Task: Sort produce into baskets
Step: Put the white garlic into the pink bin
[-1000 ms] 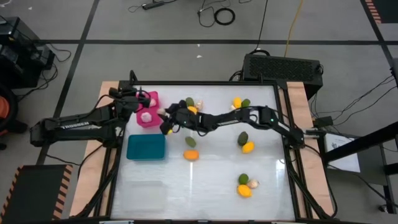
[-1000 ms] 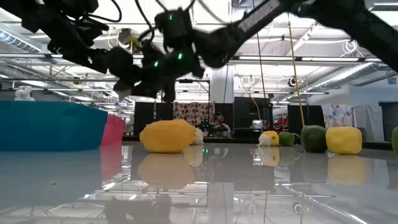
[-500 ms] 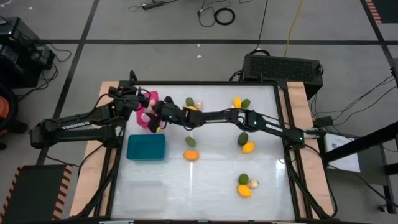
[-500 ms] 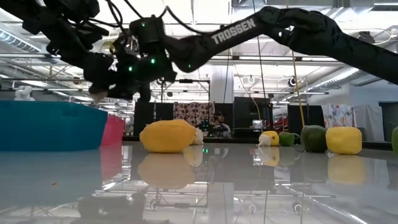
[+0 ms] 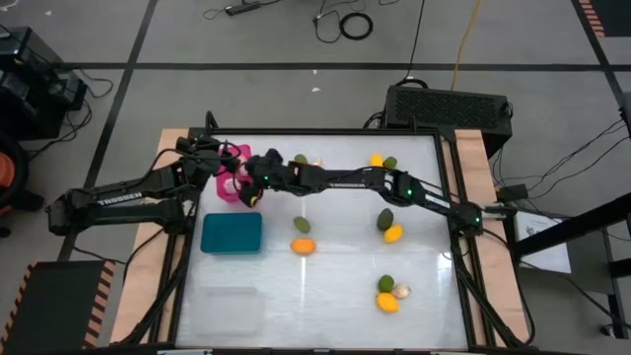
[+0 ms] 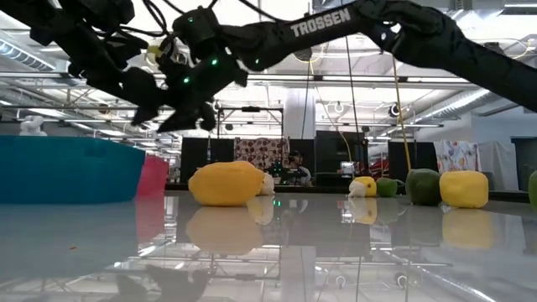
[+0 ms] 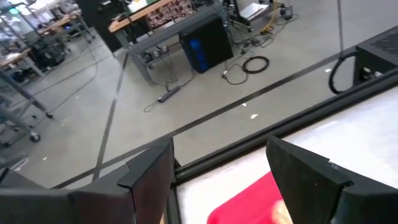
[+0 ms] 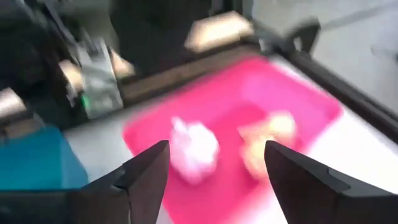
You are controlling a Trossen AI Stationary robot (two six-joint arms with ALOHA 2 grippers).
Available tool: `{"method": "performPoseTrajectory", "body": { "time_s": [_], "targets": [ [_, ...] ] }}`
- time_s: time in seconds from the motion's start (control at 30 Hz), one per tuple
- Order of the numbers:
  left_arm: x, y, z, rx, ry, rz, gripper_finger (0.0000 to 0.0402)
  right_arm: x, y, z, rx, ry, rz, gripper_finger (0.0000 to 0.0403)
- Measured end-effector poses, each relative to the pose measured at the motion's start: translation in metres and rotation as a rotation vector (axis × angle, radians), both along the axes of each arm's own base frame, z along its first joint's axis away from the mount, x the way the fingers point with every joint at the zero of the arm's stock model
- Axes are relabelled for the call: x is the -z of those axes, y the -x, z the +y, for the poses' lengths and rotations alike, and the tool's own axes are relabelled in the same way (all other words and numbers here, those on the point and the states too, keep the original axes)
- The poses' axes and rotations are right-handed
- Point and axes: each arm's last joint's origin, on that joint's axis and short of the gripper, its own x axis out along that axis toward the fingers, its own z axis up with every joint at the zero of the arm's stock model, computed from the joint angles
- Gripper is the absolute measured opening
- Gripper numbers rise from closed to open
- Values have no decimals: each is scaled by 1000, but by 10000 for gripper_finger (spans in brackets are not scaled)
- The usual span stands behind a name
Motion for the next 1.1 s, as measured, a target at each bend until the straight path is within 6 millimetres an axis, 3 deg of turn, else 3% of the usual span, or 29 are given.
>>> {"method": "performPoseTrajectory", "body": {
  "time_s": [0.23,0.37,0.53,0.7,0.8,1.1],
  "targets": [
    [1,-1,0,31,21,-15,263,-55,50,7,31,-73,303,256],
    [4,-6,-1,101,92,-67,263,-65,76,21,36,-110,499,256],
    [11,-18,-4,271,236,-132,263,-95,107,55,106,23,641,256],
    [15,-32,-9,368,267,-147,263,-103,135,97,215,166,789,256],
    [18,-39,-13,418,281,-146,263,-114,151,112,301,152,765,256],
    [22,-52,-23,495,289,-126,263,-136,187,168,150,-141,712,256]
  ]
}}
